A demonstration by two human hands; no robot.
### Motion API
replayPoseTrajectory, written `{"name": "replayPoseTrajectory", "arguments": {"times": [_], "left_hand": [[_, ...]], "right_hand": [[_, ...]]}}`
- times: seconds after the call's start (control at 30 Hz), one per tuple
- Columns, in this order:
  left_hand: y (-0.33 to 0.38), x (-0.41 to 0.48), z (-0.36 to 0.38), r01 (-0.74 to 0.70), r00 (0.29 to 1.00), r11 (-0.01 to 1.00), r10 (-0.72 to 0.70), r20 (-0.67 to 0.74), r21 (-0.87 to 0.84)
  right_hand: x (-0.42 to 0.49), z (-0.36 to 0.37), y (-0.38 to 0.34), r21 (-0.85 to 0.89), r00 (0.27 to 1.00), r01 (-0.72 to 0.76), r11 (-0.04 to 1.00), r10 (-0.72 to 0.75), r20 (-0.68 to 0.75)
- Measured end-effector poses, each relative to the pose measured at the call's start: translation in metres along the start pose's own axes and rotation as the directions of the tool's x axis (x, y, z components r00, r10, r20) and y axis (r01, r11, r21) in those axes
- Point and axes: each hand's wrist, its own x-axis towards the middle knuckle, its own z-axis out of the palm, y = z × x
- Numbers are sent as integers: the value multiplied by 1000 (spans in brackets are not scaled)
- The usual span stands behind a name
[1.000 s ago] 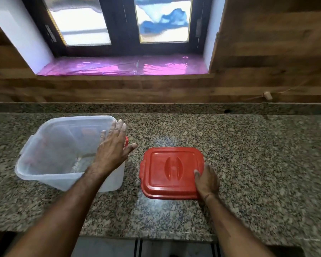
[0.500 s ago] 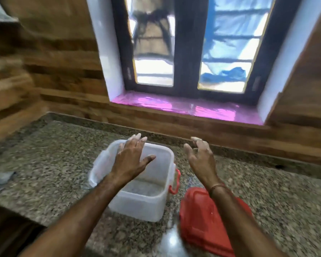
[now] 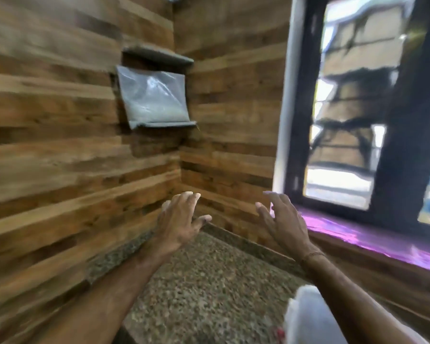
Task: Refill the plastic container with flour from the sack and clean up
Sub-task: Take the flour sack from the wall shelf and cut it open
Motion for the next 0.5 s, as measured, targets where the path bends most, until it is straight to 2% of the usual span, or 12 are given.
{"name": "replayPoseTrajectory", "arguments": {"times": [0.17, 0.3, 0.5], "left_hand": [[-67, 57, -60, 27, 992, 1000, -27, -123, 3], [-113, 110, -103, 21, 986, 997, -9, -165, 69], [-180, 194, -151, 69, 965, 986, -28, -260, 151]], "right_hand": [[86, 27, -79, -21, 993, 116, 993, -116, -17], [166, 42, -126, -22, 975, 221, 975, -221, -1], [283, 73, -179, 38, 968, 243, 969, -241, -65]]}}
